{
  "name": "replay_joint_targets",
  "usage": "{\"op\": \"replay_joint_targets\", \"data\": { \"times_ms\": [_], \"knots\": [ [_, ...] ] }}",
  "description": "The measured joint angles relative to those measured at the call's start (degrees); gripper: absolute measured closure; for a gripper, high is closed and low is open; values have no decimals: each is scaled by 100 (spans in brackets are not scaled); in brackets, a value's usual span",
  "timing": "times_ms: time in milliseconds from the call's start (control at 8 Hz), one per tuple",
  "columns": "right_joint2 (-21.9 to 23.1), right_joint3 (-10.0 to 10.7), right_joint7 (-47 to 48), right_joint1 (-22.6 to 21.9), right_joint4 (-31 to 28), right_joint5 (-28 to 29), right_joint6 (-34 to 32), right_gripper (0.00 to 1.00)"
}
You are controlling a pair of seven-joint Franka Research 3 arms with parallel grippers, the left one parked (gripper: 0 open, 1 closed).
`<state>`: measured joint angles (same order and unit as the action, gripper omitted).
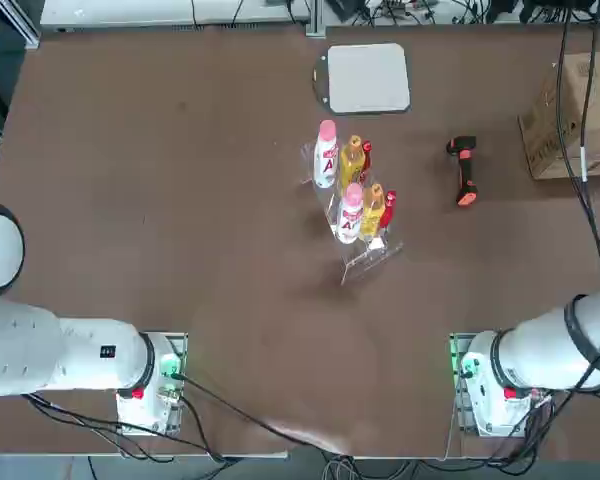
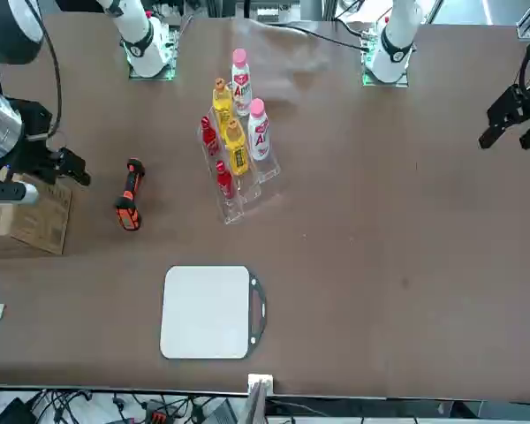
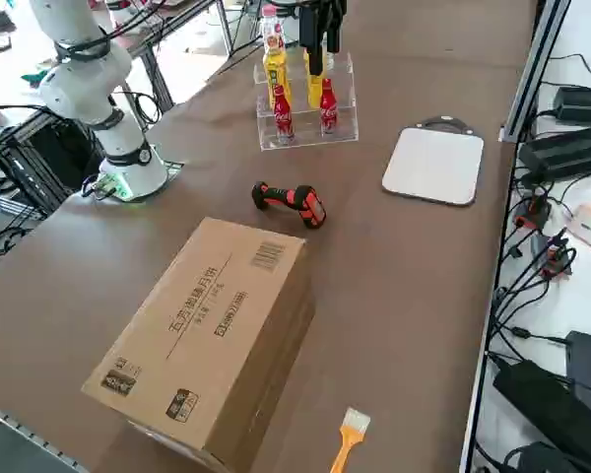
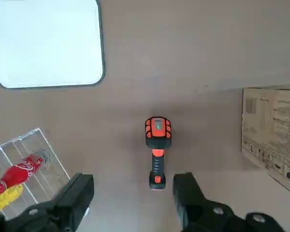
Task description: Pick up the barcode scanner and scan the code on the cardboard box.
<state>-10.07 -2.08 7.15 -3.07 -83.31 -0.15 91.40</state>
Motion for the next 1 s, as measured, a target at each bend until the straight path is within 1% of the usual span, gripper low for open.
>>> {"op": "replay_joint_targets", "data": {
  "times_ms": [625,875,1000],
  "knots": [
    [3,15,23,9,-6,0,-91,0],
    [-8,22,68,28,-166,0,-85,0],
    [12,23,79,36,-412,0,126,0]
  ]
}}
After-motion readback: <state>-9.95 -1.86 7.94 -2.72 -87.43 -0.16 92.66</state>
